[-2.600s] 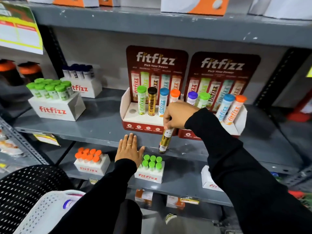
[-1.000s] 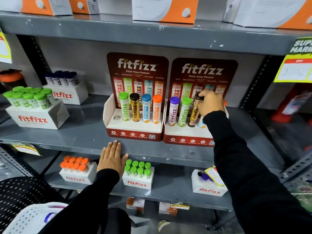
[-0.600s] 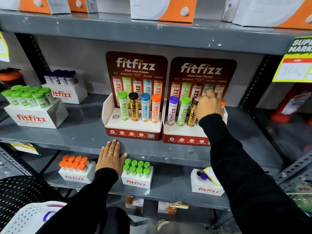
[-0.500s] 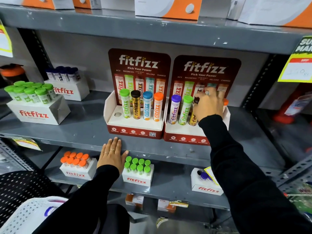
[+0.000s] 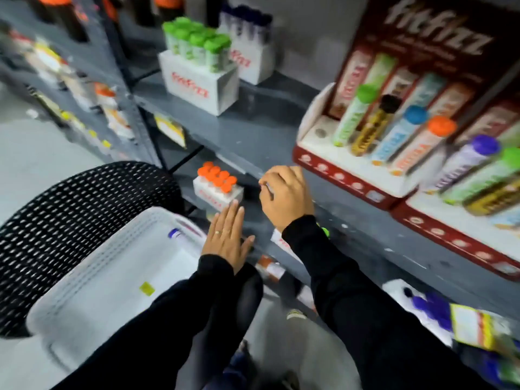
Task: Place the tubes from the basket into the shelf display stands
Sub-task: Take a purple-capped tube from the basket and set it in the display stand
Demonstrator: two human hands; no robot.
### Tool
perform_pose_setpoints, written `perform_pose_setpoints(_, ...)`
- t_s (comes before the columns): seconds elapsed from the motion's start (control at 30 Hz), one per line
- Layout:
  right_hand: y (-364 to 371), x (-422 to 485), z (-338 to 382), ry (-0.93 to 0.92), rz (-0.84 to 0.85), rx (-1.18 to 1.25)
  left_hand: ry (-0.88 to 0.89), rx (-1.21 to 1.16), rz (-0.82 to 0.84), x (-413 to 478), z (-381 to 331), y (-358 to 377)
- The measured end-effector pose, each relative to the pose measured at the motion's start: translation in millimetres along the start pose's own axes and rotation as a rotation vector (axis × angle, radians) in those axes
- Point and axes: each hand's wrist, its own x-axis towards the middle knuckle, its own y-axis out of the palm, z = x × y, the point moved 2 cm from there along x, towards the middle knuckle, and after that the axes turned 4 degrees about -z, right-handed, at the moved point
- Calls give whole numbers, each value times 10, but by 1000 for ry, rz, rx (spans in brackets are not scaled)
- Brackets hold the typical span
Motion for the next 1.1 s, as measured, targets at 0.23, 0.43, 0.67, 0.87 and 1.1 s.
perform_pose_setpoints(0.23,1429,-308,765,39,744,197,-547,35,246,-930,1211,284)
perform_pose_setpoints(0.43,2179,-579,1093,65,1201,-113,-760,66,396,-1312,1555,619)
perform_pose_setpoints(0.67,2707,-789,1308,-22,1181,-273,-712,35,307,-1479,1638,767)
perform_pose_setpoints(0.87,2621,-714,1268,105,1234,-155,-703,58,309,-1472,1643,789)
perform_pose_setpoints(1.1,2099,-49,1123,83,1309,-207,-758,23,378,-1399,1605,718)
